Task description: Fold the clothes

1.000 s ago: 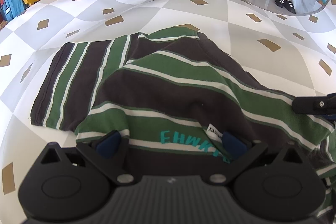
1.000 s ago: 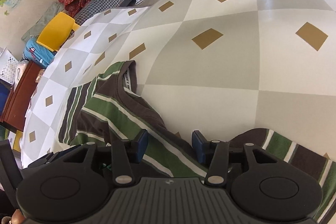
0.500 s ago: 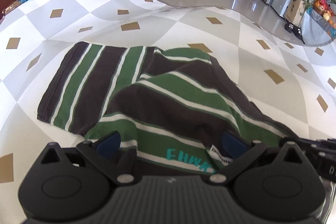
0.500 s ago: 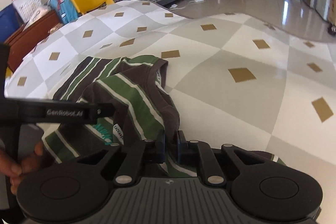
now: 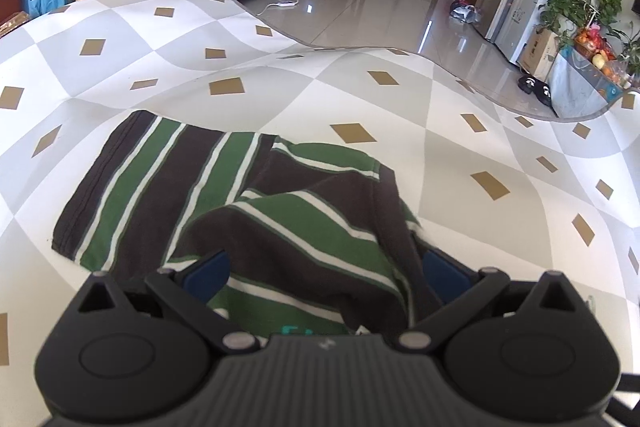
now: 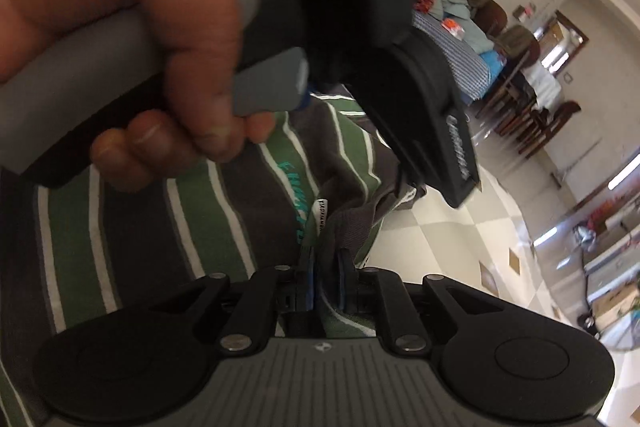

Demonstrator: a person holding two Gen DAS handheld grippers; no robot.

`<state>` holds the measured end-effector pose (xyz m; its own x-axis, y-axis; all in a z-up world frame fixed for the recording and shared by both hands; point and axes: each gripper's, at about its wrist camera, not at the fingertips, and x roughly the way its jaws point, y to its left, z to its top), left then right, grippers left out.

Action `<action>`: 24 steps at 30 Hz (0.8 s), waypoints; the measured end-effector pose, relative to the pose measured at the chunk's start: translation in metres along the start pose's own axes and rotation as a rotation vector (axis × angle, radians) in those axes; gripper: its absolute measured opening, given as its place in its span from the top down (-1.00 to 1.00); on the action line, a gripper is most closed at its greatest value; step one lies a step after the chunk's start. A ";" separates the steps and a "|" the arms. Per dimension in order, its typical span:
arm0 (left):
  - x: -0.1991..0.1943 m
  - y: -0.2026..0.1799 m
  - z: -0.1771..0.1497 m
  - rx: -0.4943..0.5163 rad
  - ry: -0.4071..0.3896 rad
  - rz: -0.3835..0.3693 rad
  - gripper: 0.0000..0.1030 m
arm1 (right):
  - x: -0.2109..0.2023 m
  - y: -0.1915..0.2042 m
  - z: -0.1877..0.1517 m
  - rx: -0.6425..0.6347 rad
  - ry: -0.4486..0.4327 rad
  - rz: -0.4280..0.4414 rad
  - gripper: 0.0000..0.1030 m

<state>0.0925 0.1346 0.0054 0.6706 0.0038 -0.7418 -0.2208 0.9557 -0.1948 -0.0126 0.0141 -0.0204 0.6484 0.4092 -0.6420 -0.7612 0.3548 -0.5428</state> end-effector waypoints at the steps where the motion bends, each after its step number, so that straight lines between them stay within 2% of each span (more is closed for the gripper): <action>1: 0.001 -0.001 -0.001 0.006 0.003 -0.011 -1.00 | 0.001 0.004 0.000 -0.008 0.000 0.008 0.72; 3: 0.004 -0.005 -0.004 0.031 0.017 -0.023 -0.99 | 0.002 0.006 -0.001 0.000 0.003 0.032 0.64; 5: 0.012 -0.008 -0.009 0.064 0.072 0.010 -0.99 | 0.001 0.004 -0.002 0.009 0.010 0.050 0.61; 7: 0.021 -0.003 -0.016 0.046 0.121 0.053 -0.99 | -0.001 -0.005 -0.001 0.059 0.016 0.080 0.51; 9: 0.022 0.004 -0.017 0.019 0.129 0.054 -0.99 | -0.003 -0.022 0.000 0.175 0.029 0.132 0.48; 14: 0.020 0.011 -0.018 -0.024 0.131 0.043 -1.00 | -0.004 -0.084 -0.010 0.570 0.038 0.270 0.46; 18: 0.020 0.011 -0.018 -0.020 0.130 0.047 -1.00 | 0.001 -0.123 -0.031 0.844 0.049 0.305 0.44; 22: 0.019 0.012 -0.018 -0.023 0.127 0.045 -1.00 | 0.010 -0.139 -0.049 0.977 0.128 0.302 0.42; 24: 0.019 0.013 -0.018 -0.026 0.126 0.042 -1.00 | 0.011 -0.138 -0.057 1.030 0.167 0.335 0.41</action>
<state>0.0895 0.1415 -0.0225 0.5665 0.0050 -0.8240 -0.2660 0.9476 -0.1771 0.0994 -0.0782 0.0165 0.3416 0.5244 -0.7799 -0.4789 0.8111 0.3357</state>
